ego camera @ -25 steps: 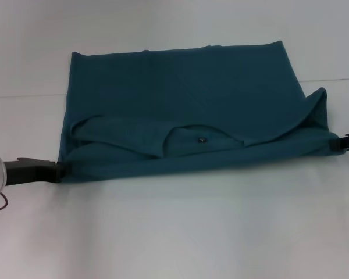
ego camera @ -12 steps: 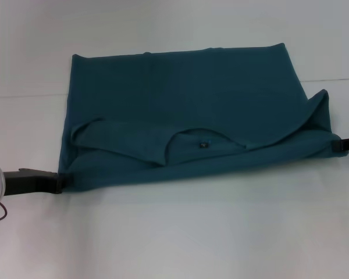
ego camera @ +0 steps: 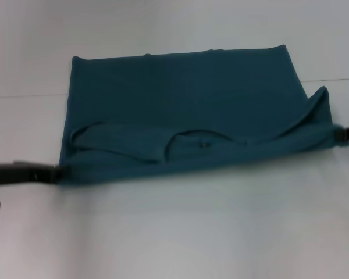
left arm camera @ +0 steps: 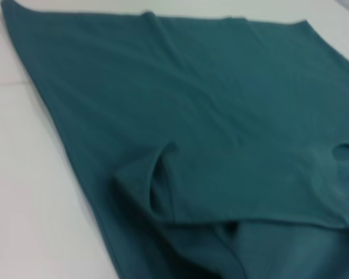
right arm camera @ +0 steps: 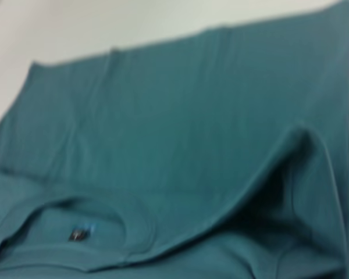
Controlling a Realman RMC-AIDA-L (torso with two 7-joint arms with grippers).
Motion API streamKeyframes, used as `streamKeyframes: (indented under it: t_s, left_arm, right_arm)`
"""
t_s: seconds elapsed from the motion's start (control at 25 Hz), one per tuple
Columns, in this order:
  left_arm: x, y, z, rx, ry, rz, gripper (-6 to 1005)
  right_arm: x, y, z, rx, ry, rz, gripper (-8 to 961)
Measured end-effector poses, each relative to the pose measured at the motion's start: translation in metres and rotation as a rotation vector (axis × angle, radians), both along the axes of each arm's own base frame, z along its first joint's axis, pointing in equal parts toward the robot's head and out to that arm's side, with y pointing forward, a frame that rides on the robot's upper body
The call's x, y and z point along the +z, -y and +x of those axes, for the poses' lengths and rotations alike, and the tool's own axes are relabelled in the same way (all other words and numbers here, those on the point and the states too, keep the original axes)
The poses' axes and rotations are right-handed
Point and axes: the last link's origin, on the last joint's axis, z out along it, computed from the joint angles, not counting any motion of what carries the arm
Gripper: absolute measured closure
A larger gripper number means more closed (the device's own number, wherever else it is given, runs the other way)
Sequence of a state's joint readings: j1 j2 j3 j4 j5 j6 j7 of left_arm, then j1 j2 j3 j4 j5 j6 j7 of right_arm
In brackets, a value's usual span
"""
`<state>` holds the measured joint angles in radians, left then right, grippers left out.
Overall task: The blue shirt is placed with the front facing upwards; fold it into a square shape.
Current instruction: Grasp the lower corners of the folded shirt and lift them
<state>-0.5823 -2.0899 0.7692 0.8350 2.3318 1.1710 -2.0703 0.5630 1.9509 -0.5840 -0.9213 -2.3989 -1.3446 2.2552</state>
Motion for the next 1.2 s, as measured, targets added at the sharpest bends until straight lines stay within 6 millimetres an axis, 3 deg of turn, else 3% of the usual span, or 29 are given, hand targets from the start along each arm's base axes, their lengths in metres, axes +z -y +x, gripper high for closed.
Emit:
streamKeyframes:
  t_s: [0.36,0.72,0.96,1.2]
  left_arm:
    - [0.039,-0.040,0.034,-0.014,-0.021,0.031,967]
    - [0.047,-0.045,0.037,-0.010,-0.013,0.048,968]
    - [0.039,-0.030,0.025,0.017,0.005,0.008,968]
    - [0.023,0.003,0.006,0.028,0.028,-0.061,967]
  right_arm:
    - [0.029,-0.036,-0.034,0.019,-0.016,0.064,896]
    - [0.037,-0.041,-0.038,0.027,0.004,0.073,896]
    - [0.025,-0.022,-0.018,-0.003,0.000,0.042,896]
    - [0.007,0.007,0.002,-0.023,-0.025,-0.030,897]
